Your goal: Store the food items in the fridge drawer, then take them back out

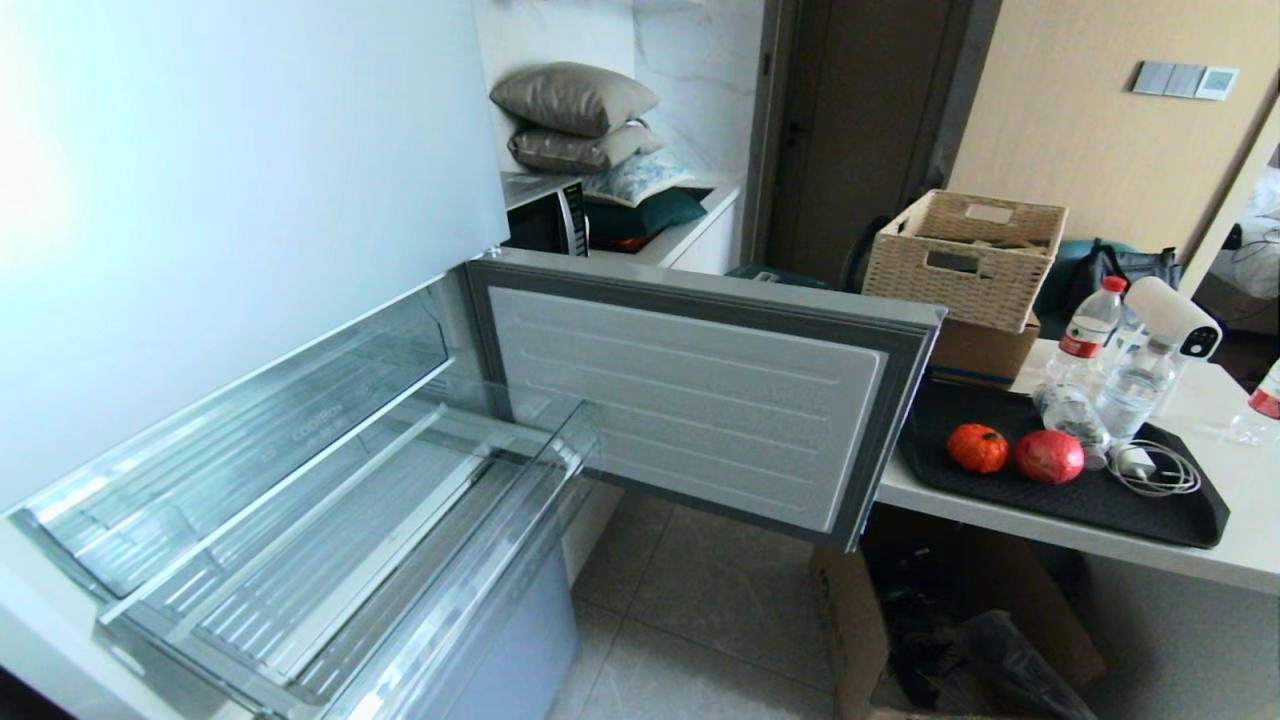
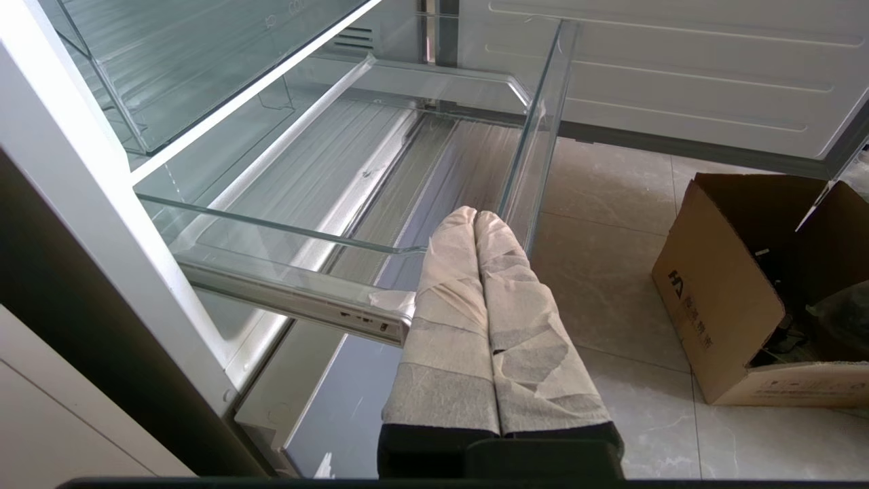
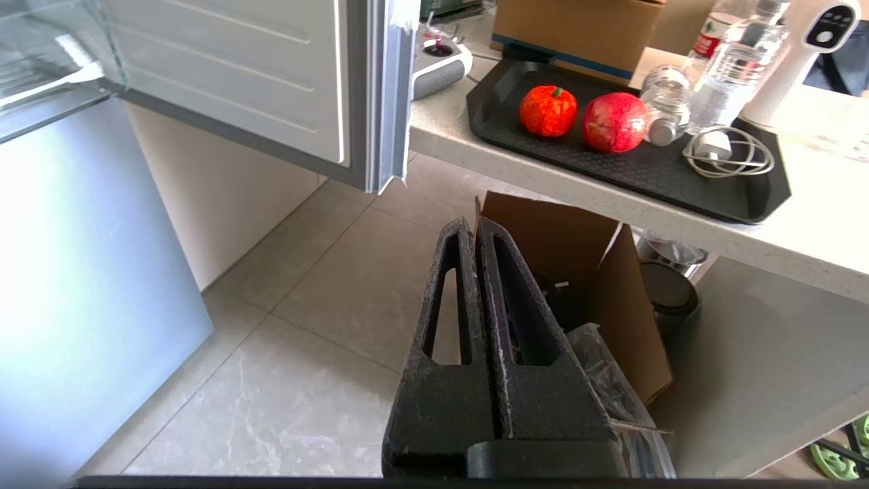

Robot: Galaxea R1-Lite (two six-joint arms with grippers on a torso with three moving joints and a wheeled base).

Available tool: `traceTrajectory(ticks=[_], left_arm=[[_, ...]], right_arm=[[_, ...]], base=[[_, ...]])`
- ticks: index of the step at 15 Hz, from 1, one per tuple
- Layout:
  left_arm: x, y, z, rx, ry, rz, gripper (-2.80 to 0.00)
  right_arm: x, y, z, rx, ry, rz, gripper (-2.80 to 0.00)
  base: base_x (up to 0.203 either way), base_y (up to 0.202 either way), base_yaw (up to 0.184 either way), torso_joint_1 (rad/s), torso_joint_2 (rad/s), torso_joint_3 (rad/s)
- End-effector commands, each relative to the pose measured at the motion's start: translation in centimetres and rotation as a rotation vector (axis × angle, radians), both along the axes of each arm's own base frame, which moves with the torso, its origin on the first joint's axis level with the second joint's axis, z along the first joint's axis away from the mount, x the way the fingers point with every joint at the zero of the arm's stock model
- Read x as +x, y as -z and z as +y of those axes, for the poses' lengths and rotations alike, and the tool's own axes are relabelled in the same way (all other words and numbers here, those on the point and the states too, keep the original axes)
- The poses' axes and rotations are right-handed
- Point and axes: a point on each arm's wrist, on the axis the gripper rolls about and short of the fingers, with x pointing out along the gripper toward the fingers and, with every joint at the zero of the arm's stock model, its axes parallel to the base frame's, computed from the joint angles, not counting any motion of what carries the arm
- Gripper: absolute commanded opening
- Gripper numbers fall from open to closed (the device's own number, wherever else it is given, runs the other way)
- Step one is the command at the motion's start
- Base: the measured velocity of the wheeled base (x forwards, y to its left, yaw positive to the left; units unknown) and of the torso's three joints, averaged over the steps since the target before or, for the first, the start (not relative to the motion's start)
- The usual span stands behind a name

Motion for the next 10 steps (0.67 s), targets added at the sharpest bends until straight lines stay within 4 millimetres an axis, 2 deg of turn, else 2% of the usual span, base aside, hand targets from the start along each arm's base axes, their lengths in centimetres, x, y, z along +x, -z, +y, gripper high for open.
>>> traceTrajectory(ticks=[1,6,10], left_arm=[[0.01,0.0,0.0,0.0,0.0,0.002,-2.8],[0.01,0.0,0.0,0.0,0.0,0.002,-2.8],[0.01,0.0,0.0,0.0,0.0,0.002,-2.8]], right_arm=[[-0.02,0.05,0.0,-0.002,0.001,0.001,-2.8],[-0.01,0.05,-0.01,0.001,0.004,0.002,-2.8],[-0.02,0.05,-0.01,0.007,0.006,0.001,-2.8]], base=[[0.0,0.0,0.0,0.0,0.0,0.0],[0.0,0.0,0.0,0.0,0.0,0.0],[0.0,-0.004,0.152,0.003,0.0,-0.001]])
